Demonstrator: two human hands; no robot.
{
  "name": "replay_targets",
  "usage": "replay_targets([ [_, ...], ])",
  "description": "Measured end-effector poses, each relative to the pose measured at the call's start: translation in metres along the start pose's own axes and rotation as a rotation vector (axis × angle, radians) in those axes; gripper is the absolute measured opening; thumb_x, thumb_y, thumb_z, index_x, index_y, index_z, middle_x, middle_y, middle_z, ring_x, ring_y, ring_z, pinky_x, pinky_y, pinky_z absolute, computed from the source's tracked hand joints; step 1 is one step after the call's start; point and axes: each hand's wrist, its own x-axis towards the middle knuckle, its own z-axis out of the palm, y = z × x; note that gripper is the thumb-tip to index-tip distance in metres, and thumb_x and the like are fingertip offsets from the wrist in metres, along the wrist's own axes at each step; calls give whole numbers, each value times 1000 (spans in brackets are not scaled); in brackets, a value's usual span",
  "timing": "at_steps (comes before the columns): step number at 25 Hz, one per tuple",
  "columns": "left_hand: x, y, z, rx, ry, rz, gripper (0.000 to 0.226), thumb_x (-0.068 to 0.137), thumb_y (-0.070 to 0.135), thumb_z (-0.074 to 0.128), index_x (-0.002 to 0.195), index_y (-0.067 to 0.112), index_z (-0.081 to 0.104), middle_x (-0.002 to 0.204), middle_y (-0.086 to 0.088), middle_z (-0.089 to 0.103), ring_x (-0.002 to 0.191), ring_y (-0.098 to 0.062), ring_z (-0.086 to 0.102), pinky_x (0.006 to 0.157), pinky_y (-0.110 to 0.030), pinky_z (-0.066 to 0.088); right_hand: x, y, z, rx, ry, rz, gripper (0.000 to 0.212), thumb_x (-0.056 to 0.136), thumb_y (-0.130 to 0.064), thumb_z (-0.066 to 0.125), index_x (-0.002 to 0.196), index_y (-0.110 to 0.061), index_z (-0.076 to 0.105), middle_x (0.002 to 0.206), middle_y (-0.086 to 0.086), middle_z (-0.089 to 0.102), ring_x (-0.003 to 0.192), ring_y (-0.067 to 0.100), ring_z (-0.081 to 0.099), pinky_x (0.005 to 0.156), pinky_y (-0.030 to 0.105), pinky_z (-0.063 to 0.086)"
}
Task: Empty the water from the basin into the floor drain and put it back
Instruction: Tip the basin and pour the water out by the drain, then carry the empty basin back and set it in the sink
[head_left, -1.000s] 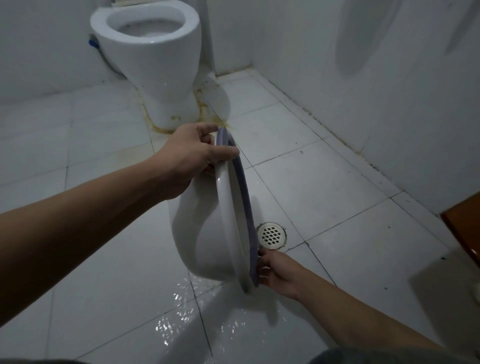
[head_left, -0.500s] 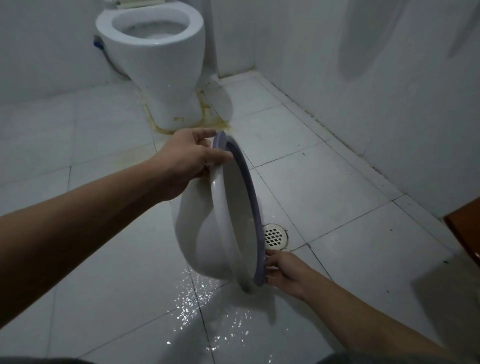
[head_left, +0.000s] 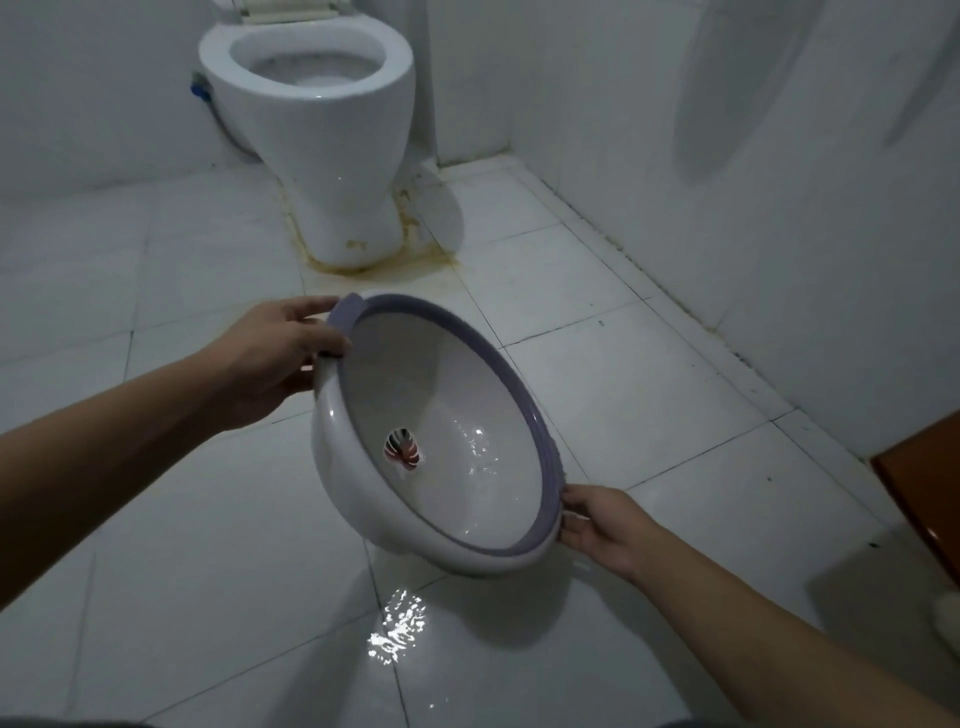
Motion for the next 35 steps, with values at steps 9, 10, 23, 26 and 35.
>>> replay_targets([
  [9, 4, -51, -31, 21, -38, -148, 50, 88, -7, 49, 137, 7, 51, 119, -14, 63, 96, -27, 62, 69, -33, 51, -13, -50, -1, -80, 90, -166, 25, 96, -28, 55, 94, -6, 68, 84, 11, 71, 75, 25, 65, 60, 35, 54],
  [10, 5, -56, -30, 11, -32, -163, 50, 87, -8, 48, 134, 7, 52, 117, -14, 63, 94, -26, 62, 69, -33, 51, -14, -55, -1, -89, 90, -187, 27, 95, -30, 56, 98, -7, 69, 87, 10, 73, 79, 26, 66, 63, 36, 56],
  [23, 8, -106, -4, -34, 256, -174, 51, 99, 50, 38, 99, 7, 67, 97, -18, 71, 84, -31, 67, 70, -38, 56, -20, -80, 27, -134, 150, -328, 46, 85, -43, 62, 111, -7, 71, 105, 16, 73, 96, 35, 67, 87, 46, 54],
  [26, 8, -111, 0, -7, 306, -178, 55, 101, 48, 34, 106, 5, 67, 98, -18, 71, 87, -33, 68, 78, -44, 55, -20, -74, 32, -184, 199, -351, 49, 84, -50, 62, 107, -8, 72, 105, 19, 74, 100, 39, 68, 87, 48, 55],
  [35, 19, -108, -2, -99, 336, -212, 48, 100, 45, 39, 105, 8, 68, 94, -14, 72, 82, -29, 67, 68, -36, 53, -15, -79, 40, -200, 244, -386, 45, 83, -51, 62, 96, -9, 73, 88, 14, 74, 78, 30, 68, 65, 35, 55],
])
